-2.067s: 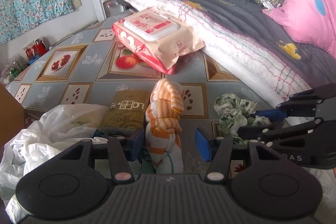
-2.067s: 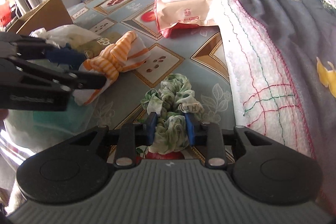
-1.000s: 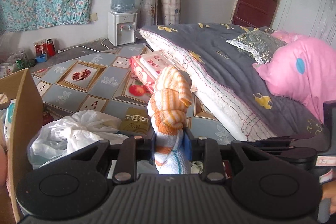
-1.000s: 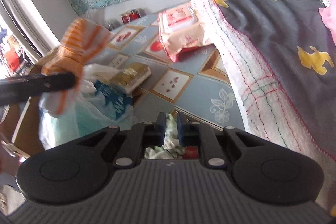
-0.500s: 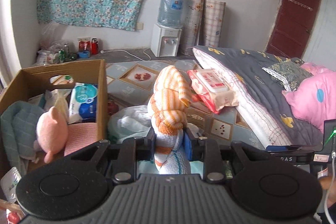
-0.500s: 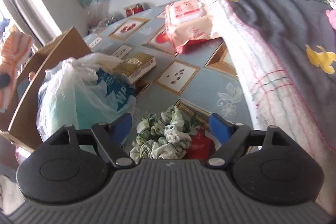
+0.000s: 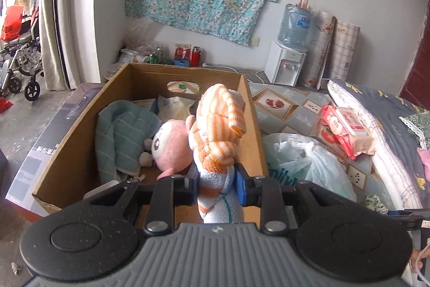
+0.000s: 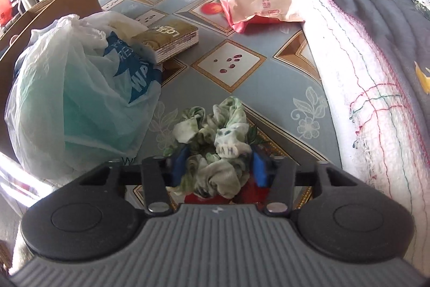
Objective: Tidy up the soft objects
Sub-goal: 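Carry the striped toy into the box with the left gripper while the right gripper carries the scrunchie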
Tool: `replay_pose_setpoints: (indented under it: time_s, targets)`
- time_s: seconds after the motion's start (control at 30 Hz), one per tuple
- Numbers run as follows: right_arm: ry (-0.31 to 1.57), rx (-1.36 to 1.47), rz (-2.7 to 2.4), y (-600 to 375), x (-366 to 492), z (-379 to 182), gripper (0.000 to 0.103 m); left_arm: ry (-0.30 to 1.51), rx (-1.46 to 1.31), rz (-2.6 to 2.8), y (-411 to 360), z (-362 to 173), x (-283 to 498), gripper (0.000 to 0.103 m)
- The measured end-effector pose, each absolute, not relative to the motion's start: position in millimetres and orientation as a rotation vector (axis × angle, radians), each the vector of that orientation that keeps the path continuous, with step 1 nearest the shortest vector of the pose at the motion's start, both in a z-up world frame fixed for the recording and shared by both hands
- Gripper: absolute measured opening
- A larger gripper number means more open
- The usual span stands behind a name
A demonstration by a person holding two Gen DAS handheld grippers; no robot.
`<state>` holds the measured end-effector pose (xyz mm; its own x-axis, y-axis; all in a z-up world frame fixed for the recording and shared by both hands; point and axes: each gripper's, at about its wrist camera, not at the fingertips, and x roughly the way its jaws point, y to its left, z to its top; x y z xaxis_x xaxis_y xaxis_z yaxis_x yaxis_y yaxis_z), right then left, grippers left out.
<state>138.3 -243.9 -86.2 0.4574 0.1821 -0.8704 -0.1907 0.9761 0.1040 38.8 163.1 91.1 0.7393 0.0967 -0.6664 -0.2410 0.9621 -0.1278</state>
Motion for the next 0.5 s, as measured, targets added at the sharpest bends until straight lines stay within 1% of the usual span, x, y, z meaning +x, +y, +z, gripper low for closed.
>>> replay_pose_setpoints:
  time_s: [0.03,0.07,0.1,0.17,0.33,0.5]
  targets:
    - [1.069,-0.004,0.220,-245,138,-86,0.030,0.720,-0.218,0.197,167,90,38,0.028]
    - [1.066,0.008,0.208,-247,138,-86,0.024,0.725,-0.223,0.204,171,89,37,0.028]
    - [1.066,0.023,0.195,-250,139,-86,0.022,0.732,-0.230,0.211,174,87,35,0.028]
    - [1.069,0.081,0.189,-256,138,-84,0.020,0.746,-0.247,0.215,180,83,35,0.028]
    - [1.042,0.206,0.243,-257,135,-61,0.020,0.798,-0.271,0.228,189,66,45,0.028]
    - [1.009,0.245,0.330,-236,135,-37,0.020,0.873,-0.272,0.311,210,46,66,0.028]
